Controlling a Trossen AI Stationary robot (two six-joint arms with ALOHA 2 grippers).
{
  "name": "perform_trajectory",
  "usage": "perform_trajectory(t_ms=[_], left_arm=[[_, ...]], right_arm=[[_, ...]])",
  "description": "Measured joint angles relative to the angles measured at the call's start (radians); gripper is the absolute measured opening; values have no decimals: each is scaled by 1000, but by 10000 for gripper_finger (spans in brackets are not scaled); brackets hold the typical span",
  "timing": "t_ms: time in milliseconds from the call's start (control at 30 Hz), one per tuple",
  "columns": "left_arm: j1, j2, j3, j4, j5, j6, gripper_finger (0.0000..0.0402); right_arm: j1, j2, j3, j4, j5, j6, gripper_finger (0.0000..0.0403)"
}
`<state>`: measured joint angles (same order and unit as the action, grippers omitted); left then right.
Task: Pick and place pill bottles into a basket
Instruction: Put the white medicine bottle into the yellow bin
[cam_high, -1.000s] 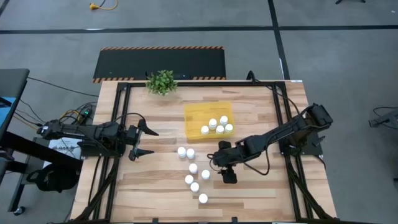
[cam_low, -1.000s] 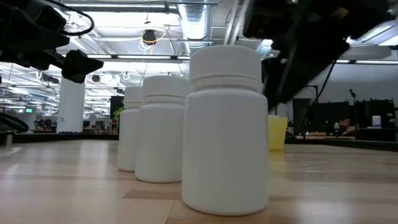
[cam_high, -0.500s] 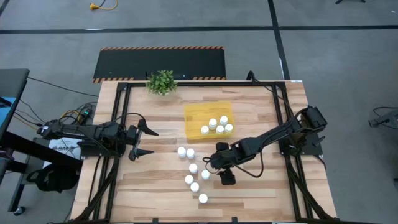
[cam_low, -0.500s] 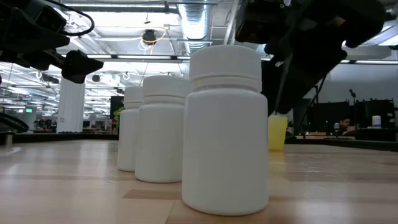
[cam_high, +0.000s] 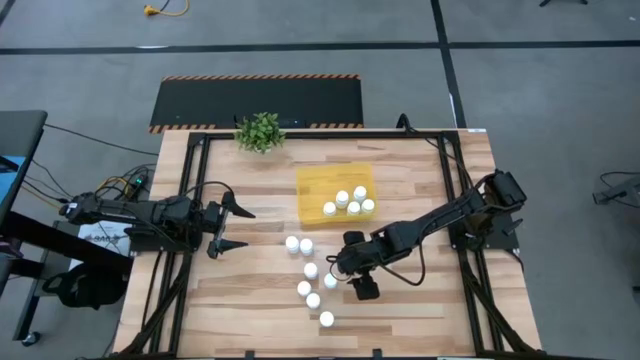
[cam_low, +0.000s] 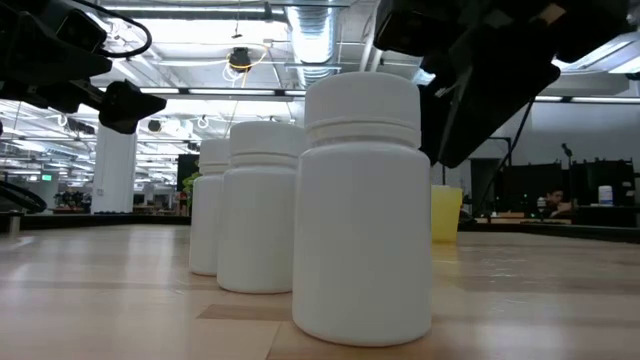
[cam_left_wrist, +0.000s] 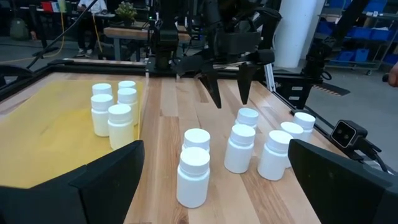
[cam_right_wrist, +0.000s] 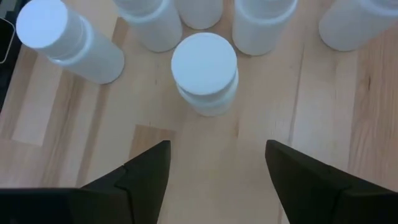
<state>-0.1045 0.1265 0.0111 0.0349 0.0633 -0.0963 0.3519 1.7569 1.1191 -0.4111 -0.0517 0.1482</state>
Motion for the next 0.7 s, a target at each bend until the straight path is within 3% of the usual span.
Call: perform_trajectory(t_ms=[433, 700], left_arm=[[0, 0, 0, 0, 0, 8, 386], [0, -1, 0, 0, 0, 8, 386]], right_arm=[[-14, 0, 96, -140, 30, 2, 256], [-12, 139, 265, -343, -12, 35, 256]])
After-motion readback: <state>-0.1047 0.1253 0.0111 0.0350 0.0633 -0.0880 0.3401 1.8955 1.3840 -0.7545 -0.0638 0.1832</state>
